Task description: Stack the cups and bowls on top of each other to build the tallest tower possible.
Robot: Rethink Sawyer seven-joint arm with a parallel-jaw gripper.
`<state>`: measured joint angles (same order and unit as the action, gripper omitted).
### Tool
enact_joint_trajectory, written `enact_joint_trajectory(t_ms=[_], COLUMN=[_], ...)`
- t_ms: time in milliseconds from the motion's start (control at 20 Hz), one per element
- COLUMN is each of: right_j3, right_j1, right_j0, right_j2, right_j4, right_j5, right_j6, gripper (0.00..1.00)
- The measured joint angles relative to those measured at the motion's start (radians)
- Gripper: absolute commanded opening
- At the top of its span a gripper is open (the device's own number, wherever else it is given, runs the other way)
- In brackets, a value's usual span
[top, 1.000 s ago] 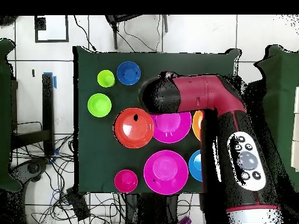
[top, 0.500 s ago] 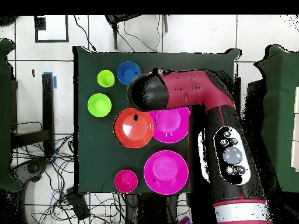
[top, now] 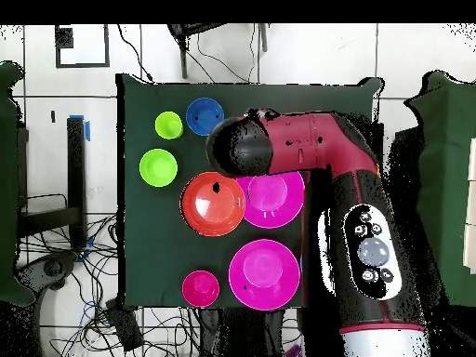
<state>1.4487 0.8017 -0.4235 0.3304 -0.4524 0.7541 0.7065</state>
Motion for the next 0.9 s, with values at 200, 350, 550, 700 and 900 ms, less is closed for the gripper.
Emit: enact_joint_trajectory(t_ms=[200, 350, 550, 700, 900], right_j3=[0.0, 0.0, 0.0, 0.0, 0.005], right_j1=[0.004, 0.012, 0.019, 0.027, 0.039], right_j0=[-0.012, -0.035, -0.078, -0.107, -0.108], right_j2=[-0.003, 0.003, 0.017, 0.023, 0.024], right_j4=[0.021, 0.059, 0.114, 0.151, 0.16], right_j5=[0.014, 0.046, 0.082, 0.09, 0.09], right_j6=[0.0, 0.0, 0.0, 0.0, 0.0], gripper=[1.0, 1.0, 1.0, 1.0, 1.0])
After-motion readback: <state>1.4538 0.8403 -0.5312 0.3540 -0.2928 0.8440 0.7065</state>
